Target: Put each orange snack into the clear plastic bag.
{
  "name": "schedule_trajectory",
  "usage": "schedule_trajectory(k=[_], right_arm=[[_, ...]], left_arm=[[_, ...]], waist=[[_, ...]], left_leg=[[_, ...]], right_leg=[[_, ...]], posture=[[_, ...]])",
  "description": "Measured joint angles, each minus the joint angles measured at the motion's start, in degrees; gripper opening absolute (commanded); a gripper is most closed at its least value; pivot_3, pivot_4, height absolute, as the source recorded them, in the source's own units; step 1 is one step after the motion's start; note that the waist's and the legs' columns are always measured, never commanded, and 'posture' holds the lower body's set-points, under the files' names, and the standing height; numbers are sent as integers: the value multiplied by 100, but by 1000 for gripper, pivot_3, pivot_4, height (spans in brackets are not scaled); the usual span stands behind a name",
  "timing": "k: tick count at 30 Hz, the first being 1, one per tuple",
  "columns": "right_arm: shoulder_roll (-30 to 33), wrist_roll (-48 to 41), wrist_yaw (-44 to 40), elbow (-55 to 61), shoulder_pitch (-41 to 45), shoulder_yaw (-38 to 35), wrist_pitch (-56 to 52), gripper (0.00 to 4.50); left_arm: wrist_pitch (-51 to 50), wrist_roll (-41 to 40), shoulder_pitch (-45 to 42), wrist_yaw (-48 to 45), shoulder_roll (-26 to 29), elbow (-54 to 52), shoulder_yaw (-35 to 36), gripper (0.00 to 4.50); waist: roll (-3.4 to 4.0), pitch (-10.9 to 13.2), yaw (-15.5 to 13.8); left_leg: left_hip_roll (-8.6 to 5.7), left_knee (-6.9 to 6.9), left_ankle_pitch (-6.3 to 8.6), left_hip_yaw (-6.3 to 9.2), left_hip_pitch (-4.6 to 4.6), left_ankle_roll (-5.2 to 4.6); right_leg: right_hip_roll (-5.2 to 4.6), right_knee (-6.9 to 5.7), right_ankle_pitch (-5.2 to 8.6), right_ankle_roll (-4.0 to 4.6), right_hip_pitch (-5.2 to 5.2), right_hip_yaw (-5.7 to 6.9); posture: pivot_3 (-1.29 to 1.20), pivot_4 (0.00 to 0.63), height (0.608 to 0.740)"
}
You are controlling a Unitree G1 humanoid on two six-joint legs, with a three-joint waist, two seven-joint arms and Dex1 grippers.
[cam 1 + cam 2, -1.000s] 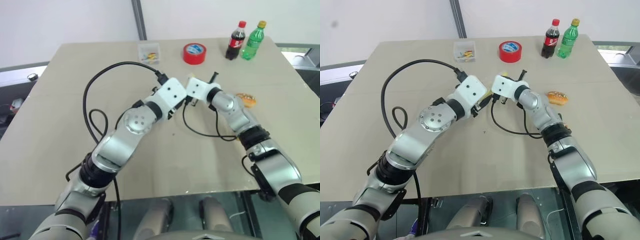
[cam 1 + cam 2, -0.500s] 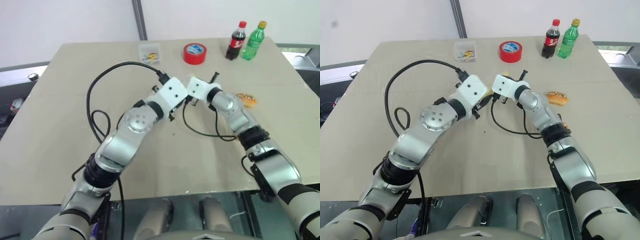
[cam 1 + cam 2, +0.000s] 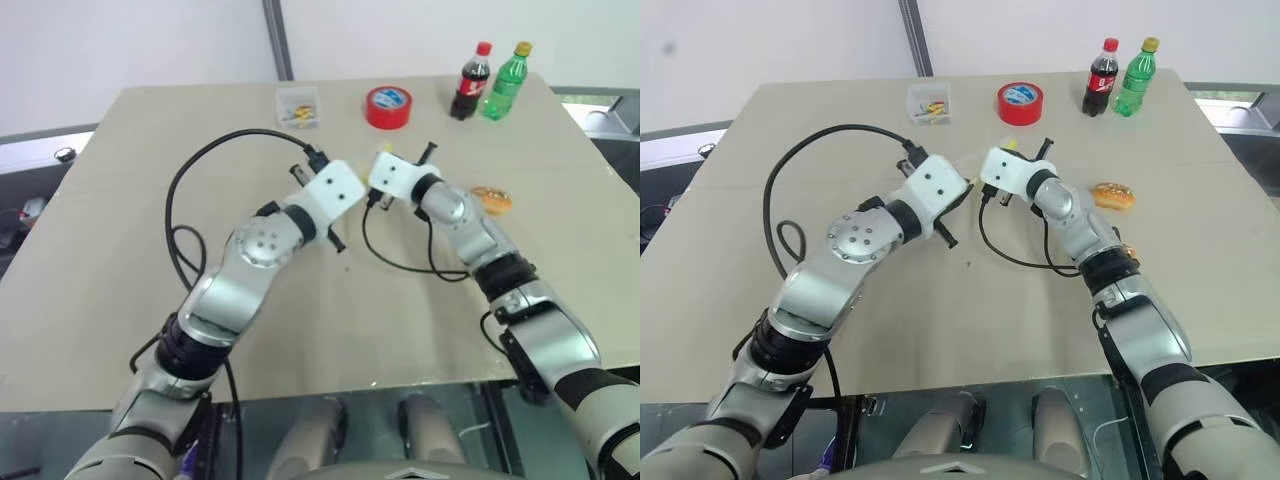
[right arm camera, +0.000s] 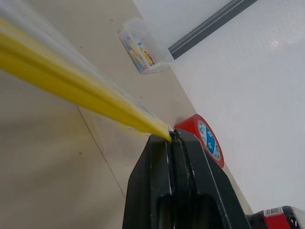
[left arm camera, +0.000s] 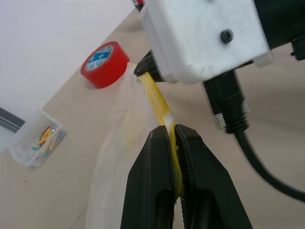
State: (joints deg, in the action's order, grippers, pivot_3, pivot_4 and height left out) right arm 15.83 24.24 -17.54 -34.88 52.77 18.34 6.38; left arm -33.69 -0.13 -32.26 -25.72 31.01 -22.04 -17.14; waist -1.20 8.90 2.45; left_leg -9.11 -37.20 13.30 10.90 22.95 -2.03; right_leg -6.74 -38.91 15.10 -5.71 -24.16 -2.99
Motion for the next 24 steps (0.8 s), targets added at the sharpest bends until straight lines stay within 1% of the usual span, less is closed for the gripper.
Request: schedule_trajectory(k=[1, 2, 4, 6, 8, 9, 10, 11, 13, 14, 18, 21, 22, 24], right_arm=[[60, -4, -107, 225, -165, 0, -54, 0], [87, -14, -163, 324, -252, 1, -70, 0], [219, -143, -552, 930, -653, 0, -301, 0], [289, -237, -766, 1270, -821, -9, -460, 0], [391, -314, -960, 1649, -993, -35, -670, 587], [421, -342, -1004, 1787, -1055, -69, -795, 796], [460, -375, -1038, 1937, -1139, -127, -904, 1236], [497, -385, -1060, 2061, -1208, -141, -993, 1826], [529, -350, -1032, 2219, -1339, -140, -1050, 2726], [532, -295, -982, 2276, -1402, -136, -1059, 3104], [579, -85, -820, 2288, -1429, -123, -973, 3104], [570, 40, -666, 2240, -1421, -78, -826, 3104], [569, 59, -631, 2233, -1416, -73, -803, 2865], [571, 107, -537, 2198, -1391, -72, -737, 2239]], left_arm=[[883, -72, 144, -262, 128, 423, 150, 57], [1194, -115, 186, -376, 202, 611, 211, 57], [2205, -368, 204, -1025, 378, 1223, 446, 57], [2563, -472, 199, -1303, 432, 1513, 546, 57], [2862, -599, 202, -1587, 439, 1779, 586, 0], [2933, -686, 204, -1687, 410, 1864, 620, 0], [3022, -778, 205, -1791, 354, 1922, 698, 0], [3095, -895, 207, -1871, 303, 1949, 789, 0], [3216, -1044, 206, -1990, 242, 1952, 895, 0], [3274, -1107, 207, -2064, 225, 1952, 935, 0], [3295, -1409, 255, -2368, 227, 1949, 1136, 0], [3274, -1635, 401, -2683, 387, 1941, 1281, 0], [3273, -1658, 428, -2736, 428, 1941, 1307, 0], [3275, -1692, 477, -2868, 547, 1943, 1403, 0]], waist=[[0, 0, -13], [0, 0, -15], [1, 0, -24], [1, 0, -21], [1, 0, -21], [0, 0, -20], [0, 0, -22], [0, 0, -22], [1, 0, -7], [1, 0, 0], [1, 0, 4], [1, 0, 5], [1, 0, 3], [1, 0, -3]], left_leg=[[-1, -1, 0, 1, 1, 0], [-1, -2, 0, 2, 2, 0], [-3, -4, 0, 4, 5, 0], [-4, -6, 0, 4, 6, -1], [-4, -6, 1, 6, 7, -1], [-4, -7, 1, 7, 7, -1], [-4, -7, 1, 9, 7, -1], [-4, -7, 1, 10, 8, -1], [-3, -7, 0, 10, 7, -1], [-3, -7, 0, 10, 7, -1], [-3, -8, 0, 9, 6, -1], [-3, -8, 0, 9, 6, -1], [-3, -7, 0, 9, 6, -1], [-3, -8, 0, 9, 6, -1]], right_leg=[[-1, 1, 0, 0, 0, 2], [-1, 1, 0, 0, 0, 3], [-4, 1, 0, 0, 0, 6], [-6, 1, 0, 0, 0, 6], [-6, 2, 0, 0, 0, 7], [-5, 1, 0, 0, 0, 8], [-6, 1, 0, 0, 0, 10], [-6, 0, 0, 0, 0, 11], [-6, -1, 0, 0, 0, 11], [-6, -2, 0, 0, 0, 10], [-5, -4, 0, 0, 0, 10], [-5, -3, 0, 0, -1, 10], [-5, -3, 0, 0, 0, 9], [-5, -2, 0, 0, 0, 9]], posture=[[0, 150, 710], [0, 150, 710], [0, 150, 710], [0, 150, 710], [0, 150, 710], [0, 150, 710], [0, 150, 710], [0, 150, 710], [0, 150, 710], [0, 150, 710], [0, 150, 710], [0, 150, 710], [0, 150, 710], [0, 150, 710]])
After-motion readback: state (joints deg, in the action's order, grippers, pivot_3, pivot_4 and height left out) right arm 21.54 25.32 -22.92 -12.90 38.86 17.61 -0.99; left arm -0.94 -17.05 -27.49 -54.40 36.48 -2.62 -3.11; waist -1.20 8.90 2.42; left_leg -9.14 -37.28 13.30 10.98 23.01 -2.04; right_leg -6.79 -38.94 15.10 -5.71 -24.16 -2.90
